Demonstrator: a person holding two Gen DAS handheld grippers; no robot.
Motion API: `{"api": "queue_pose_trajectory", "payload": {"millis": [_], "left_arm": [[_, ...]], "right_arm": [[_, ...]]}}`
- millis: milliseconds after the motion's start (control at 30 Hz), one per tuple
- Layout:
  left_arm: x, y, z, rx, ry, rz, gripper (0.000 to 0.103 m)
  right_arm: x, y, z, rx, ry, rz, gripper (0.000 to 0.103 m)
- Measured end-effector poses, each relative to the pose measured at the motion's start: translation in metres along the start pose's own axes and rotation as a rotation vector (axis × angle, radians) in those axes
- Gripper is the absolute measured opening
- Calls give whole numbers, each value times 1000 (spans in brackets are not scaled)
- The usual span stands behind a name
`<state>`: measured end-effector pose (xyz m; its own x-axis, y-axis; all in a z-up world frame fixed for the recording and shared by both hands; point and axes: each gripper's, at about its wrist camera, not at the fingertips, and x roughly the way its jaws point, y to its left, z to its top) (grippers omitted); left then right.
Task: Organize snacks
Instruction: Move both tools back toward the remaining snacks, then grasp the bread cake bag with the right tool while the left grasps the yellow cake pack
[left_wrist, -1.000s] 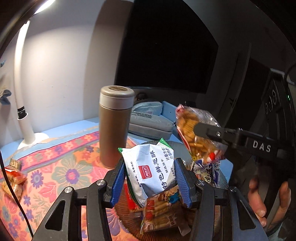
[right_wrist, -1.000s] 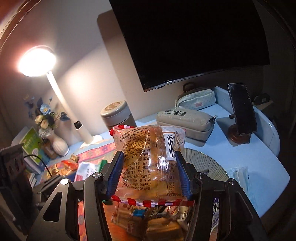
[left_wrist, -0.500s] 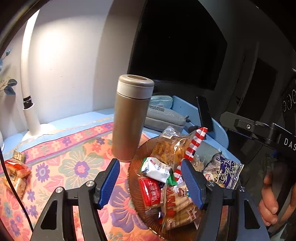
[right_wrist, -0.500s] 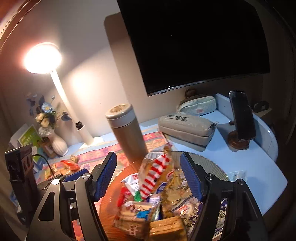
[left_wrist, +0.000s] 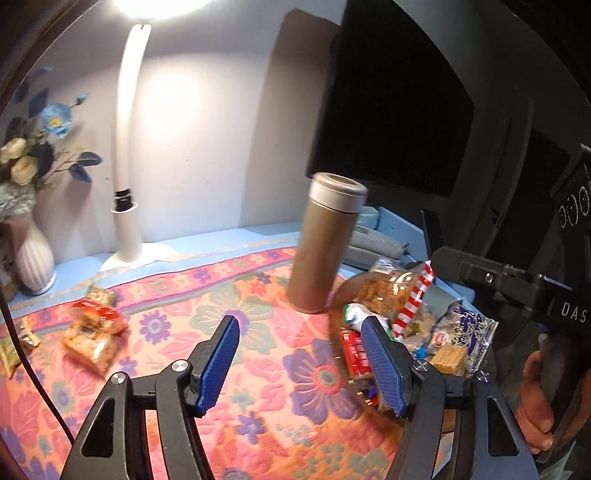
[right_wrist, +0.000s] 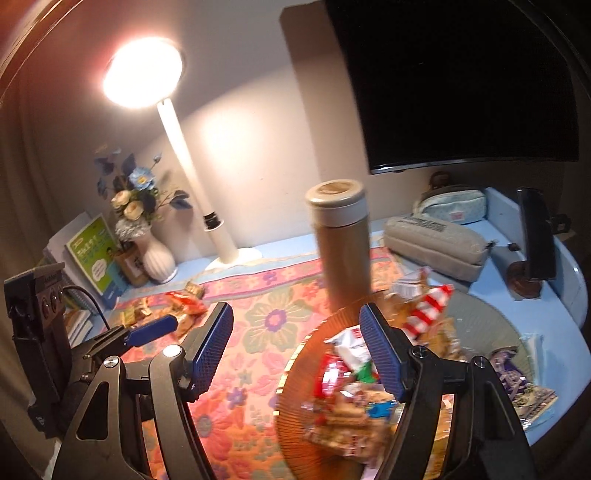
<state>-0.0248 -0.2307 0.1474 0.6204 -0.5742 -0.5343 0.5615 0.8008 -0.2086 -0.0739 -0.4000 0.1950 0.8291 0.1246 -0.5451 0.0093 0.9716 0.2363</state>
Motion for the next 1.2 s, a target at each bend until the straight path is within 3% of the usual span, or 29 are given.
{"api": "queue_pose_trajectory", "payload": {"millis": [267,533,667,833,967,1200], "left_arm": [[-45,62,-3,-72,-62,72,66],[-101,163,-1,-170,-140,260,66],[-119,222,-3,-221,-139,352,66],[-109,282,-14,-227,-66,440,66],[-78,318,-32,-198,45,409,74],[-8,350,-46,-107,189,405,75]], "right_arm": [[31,60,-2,-65,57,81,71],[72,117,-12,-147,140,130,71],[108,142,-20,-153,223,177,71],[168,166,-38,-121,366,265,71],[218,175,-54,-118,450,271,71],[279,183,-60,-156,452,233,72]]}}
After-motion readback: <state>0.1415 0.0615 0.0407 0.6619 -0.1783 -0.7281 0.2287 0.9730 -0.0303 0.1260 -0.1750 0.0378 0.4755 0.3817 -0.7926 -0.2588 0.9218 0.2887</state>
